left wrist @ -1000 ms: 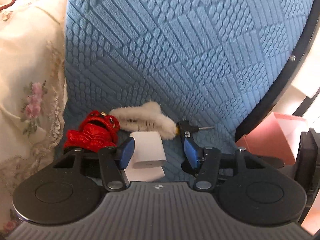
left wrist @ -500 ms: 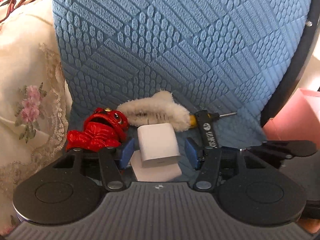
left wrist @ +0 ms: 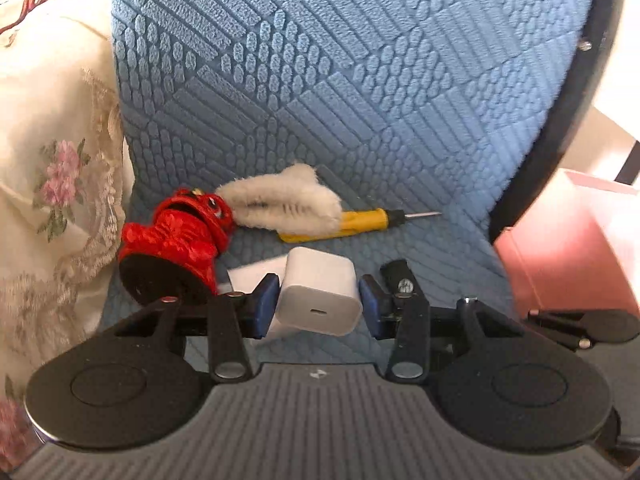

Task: Organize rigid objects
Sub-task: 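Lift the charger with the left tool while the right tool carries the lighter toward the pink box, then open the left tool over the pink box while the right tool releases the lighter inside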

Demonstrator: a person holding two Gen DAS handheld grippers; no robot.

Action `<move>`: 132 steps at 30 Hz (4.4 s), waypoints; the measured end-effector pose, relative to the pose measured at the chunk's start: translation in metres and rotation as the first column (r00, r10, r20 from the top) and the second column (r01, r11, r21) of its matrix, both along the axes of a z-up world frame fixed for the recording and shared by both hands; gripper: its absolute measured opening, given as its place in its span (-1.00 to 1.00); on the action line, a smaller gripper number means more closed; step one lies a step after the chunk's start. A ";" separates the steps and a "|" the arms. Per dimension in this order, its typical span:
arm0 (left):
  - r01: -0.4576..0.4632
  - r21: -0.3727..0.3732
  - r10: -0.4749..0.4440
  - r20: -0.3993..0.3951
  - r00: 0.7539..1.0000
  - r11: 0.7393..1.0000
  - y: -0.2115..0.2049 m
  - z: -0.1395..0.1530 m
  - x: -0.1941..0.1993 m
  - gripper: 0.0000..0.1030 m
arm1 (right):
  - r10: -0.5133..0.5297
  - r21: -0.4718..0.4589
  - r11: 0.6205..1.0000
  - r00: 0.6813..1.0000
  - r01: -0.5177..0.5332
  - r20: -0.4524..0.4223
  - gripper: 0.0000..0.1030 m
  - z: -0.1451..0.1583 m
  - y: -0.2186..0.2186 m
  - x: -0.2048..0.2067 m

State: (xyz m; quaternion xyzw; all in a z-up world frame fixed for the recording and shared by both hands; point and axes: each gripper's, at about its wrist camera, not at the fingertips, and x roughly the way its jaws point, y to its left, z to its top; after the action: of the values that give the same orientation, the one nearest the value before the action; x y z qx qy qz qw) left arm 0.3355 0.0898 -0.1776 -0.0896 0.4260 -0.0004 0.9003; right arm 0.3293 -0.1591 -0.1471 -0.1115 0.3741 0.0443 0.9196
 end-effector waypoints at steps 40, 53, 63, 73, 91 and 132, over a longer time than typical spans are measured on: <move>-0.067 -0.155 0.058 -0.061 0.996 0.986 -0.037 0.007 -0.165 -0.04 | -0.035 0.046 0.998 0.998 0.038 -0.060 -0.36 -0.011 0.007 -0.165; -0.073 -0.171 0.063 -0.060 0.996 0.983 -0.033 0.008 -0.160 -0.04 | -0.045 -0.049 0.998 0.999 0.044 -0.013 -0.23 -0.031 0.017 -0.132; -0.084 -0.191 0.080 -0.033 0.996 0.978 -0.025 0.021 -0.161 -0.04 | -0.046 -0.019 0.999 0.999 0.046 0.012 -0.47 -0.015 0.013 -0.139; -0.068 -0.201 0.072 0.015 0.997 0.977 -0.030 0.049 -0.161 -0.04 | -0.004 0.004 1.000 0.998 0.004 0.057 -0.50 0.023 0.009 -0.153; -0.078 -0.204 0.100 0.101 0.990 0.976 -0.064 0.112 -0.160 -0.04 | -0.002 0.038 0.999 0.985 -0.005 0.174 -0.51 0.107 -0.018 -0.180; 0.113 -0.191 -0.120 -0.026 0.992 0.975 -0.268 0.079 -0.079 -0.04 | -0.330 0.085 0.940 0.944 0.330 -0.013 -0.50 0.082 -0.247 -0.198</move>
State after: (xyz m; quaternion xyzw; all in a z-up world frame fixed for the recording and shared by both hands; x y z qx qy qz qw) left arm 0.2565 -0.1782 -0.0985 -0.1496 0.4450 -0.0918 0.8781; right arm 0.1309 -0.4062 -0.0655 -0.0079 0.3846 -0.0943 0.9182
